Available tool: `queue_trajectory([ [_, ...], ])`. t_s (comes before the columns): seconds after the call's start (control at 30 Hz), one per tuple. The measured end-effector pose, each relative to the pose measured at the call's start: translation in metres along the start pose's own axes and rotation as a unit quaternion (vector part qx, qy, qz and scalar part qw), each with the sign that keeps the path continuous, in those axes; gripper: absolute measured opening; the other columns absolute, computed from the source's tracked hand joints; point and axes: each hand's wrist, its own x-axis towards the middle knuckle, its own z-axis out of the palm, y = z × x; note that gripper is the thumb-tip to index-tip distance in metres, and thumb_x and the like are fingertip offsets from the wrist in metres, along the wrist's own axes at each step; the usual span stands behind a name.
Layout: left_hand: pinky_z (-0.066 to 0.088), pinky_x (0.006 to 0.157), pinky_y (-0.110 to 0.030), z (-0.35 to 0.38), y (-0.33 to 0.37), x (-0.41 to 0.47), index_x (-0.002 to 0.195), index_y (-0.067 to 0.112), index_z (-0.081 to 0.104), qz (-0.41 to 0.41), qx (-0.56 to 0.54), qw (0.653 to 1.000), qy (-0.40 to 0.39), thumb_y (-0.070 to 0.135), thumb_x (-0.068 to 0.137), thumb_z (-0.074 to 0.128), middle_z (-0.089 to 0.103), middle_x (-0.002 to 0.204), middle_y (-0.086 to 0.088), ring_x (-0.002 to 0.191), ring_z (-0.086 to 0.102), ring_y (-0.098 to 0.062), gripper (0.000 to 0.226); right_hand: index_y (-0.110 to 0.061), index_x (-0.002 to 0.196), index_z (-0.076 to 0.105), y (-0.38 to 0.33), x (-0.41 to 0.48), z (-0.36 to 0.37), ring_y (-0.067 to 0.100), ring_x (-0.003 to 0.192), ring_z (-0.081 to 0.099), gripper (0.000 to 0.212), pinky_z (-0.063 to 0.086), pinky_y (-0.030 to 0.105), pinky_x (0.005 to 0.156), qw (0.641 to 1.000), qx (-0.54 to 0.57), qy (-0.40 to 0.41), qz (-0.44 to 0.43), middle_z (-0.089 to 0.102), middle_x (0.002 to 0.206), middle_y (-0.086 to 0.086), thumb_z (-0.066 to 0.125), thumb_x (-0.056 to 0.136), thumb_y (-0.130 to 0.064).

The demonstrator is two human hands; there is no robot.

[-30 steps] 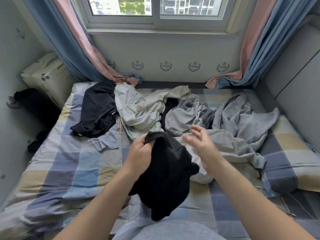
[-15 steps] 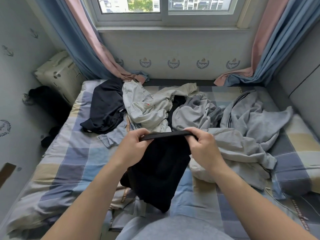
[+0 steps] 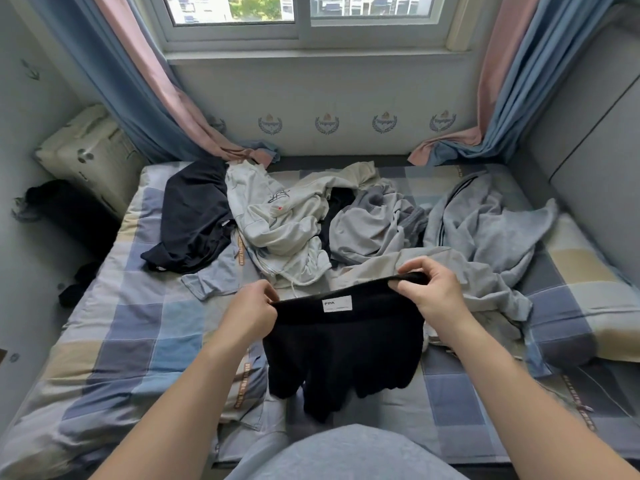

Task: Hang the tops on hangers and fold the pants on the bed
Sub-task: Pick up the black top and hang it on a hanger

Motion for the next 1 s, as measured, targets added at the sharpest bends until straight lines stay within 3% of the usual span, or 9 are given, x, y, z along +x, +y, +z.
queue_trajectory([
  [0.1,0.036,0.043,-0.017,0.002,0.005,0.000,0.070,0.027,0.065,0.020,-0.018,0.994,-0.103,-0.003,0.071,0.041,0.063,0.063,0.009,0.056,0.054,-0.006,0.038,-0.030,0.078,0.067,0.015,-0.008,-0.014,0.004,0.064,0.058,0.031,0.049,0.019,0.060,0.997,-0.077,-0.013,0.005,0.064,0.067,-0.012,0.078,0.077,-0.001],
  [0.17,0.037,0.051,-0.021,0.004,0.006,-0.001,0.066,0.025,0.064,0.056,-0.044,0.986,-0.149,-0.005,0.068,0.040,0.056,0.055,0.009,0.055,0.050,-0.010,0.038,-0.029,0.076,0.063,0.022,-0.014,-0.026,0.003,0.059,0.054,0.034,0.042,0.015,0.056,0.987,-0.159,0.006,-0.005,0.062,0.065,-0.011,0.069,0.076,0.004],
  [0.37,0.029,0.061,-0.033,0.015,0.021,-0.004,0.064,0.012,0.058,0.092,-0.148,0.949,-0.263,-0.012,0.074,0.042,0.044,0.065,-0.010,0.067,0.040,-0.023,0.030,-0.015,0.079,0.068,0.050,-0.053,-0.056,0.024,0.084,0.054,0.029,0.042,0.030,0.070,0.943,-0.312,0.099,0.051,0.053,0.087,-0.002,0.057,0.072,0.012],
  [0.57,0.026,0.056,-0.032,0.041,0.046,-0.005,0.074,0.009,0.057,0.089,-0.161,0.920,-0.346,0.012,0.069,0.051,0.043,0.072,-0.010,0.068,0.037,-0.025,0.008,-0.027,0.074,0.063,0.065,-0.127,-0.053,0.008,0.072,0.053,0.033,0.037,0.020,0.056,0.938,-0.274,0.150,0.153,0.059,0.072,-0.013,0.051,0.077,0.003],
  [0.67,0.039,0.067,-0.037,0.058,0.047,-0.004,0.071,0.019,0.068,0.102,-0.127,0.915,-0.370,0.006,0.083,0.050,0.056,0.071,-0.012,0.073,0.048,-0.030,0.025,-0.023,0.072,0.063,0.065,-0.167,-0.041,0.003,0.063,0.050,0.028,0.036,0.013,0.050,0.931,-0.242,0.192,0.195,0.055,0.064,-0.011,0.050,0.078,0.002],
  [0.77,0.047,0.097,-0.043,0.073,0.041,-0.009,0.103,0.018,0.073,0.117,-0.089,0.912,-0.384,0.015,0.087,0.053,0.068,0.112,-0.019,0.104,0.062,-0.036,0.026,-0.016,0.067,0.057,0.060,-0.209,-0.023,0.010,0.058,0.046,0.022,0.036,0.021,0.053,0.916,-0.223,0.247,0.223,0.050,0.058,-0.004,0.051,0.080,0.000],
  [0.87,0.046,0.072,-0.013,0.079,0.034,-0.023,0.087,0.032,0.061,0.170,-0.058,0.884,-0.430,0.019,0.092,0.057,0.062,0.094,0.007,0.080,0.057,-0.001,0.014,-0.012,0.066,0.056,0.056,-0.256,0.008,0.022,0.065,0.048,0.021,0.037,0.035,0.059,0.895,-0.210,0.303,0.252,0.053,0.062,0.006,0.051,0.084,-0.003],
  [0.93,0.041,0.070,-0.021,0.081,0.027,-0.035,0.085,0.019,0.060,0.213,-0.009,0.847,-0.486,0.022,0.089,0.061,0.054,0.082,0.007,0.075,0.051,-0.009,0.005,-0.006,0.069,0.054,0.056,-0.287,0.040,0.022,0.064,0.046,0.018,0.031,0.035,0.057,0.881,-0.196,0.322,0.285,0.052,0.064,0.010,0.049,0.087,-0.004],
  [1.0,0.038,0.061,-0.020,0.084,0.018,-0.052,0.075,0.012,0.056,0.249,0.026,0.813,-0.525,0.015,0.094,0.061,0.052,0.067,0.007,0.064,0.048,-0.011,0.020,-0.004,0.066,0.042,0.058,-0.319,0.078,0.021,0.058,0.035,0.021,0.023,0.037,0.056,0.871,-0.158,0.351,0.305,0.040,0.060,0.009,0.046,0.087,-0.002],
])
